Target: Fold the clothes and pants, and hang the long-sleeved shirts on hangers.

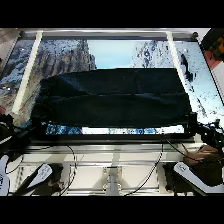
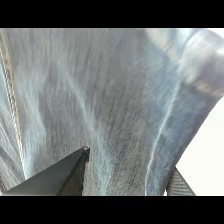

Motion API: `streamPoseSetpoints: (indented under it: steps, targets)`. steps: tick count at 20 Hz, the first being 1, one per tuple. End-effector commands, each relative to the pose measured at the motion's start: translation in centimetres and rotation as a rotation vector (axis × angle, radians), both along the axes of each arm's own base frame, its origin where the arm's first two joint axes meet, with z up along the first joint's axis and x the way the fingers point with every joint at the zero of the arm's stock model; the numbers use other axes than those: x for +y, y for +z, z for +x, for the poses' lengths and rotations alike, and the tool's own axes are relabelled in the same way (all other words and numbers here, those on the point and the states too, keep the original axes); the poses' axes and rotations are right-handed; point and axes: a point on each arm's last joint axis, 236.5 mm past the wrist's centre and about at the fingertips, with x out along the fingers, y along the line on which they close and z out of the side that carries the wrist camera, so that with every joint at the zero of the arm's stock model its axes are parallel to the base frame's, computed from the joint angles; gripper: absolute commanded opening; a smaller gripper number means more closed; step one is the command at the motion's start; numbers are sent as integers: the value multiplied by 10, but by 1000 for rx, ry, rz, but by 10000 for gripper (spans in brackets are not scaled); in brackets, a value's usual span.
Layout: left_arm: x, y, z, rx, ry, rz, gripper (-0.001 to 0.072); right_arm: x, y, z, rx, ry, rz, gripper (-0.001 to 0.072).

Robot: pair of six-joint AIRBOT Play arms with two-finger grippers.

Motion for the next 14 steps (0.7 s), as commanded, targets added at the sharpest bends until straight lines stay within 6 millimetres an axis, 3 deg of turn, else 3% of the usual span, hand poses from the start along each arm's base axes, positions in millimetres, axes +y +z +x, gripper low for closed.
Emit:
streamPoseSetpoints:
  steps: [1, 8, 12, 13, 14]
  targets:
    - [3, -6, 2, 15, 2, -12, 578, -5, -10, -24, 77, 97, -51, 558]
    - [20, -2, 21, 8, -1, -2, 578, -29, 20, 1, 13, 95, -106, 551]
    - [11, -8, 31, 18, -30, -28, 576, -30, 20, 1, 10, 94, -108, 543]
    - [6, -9, 35, 19, -41, -39, 566, -30, 20, 1, 10, 94, -108, 542]
    - [1, -11, 38, 24, -64, -41, 477, -30, 21, 1, 10, 94, -107, 542]
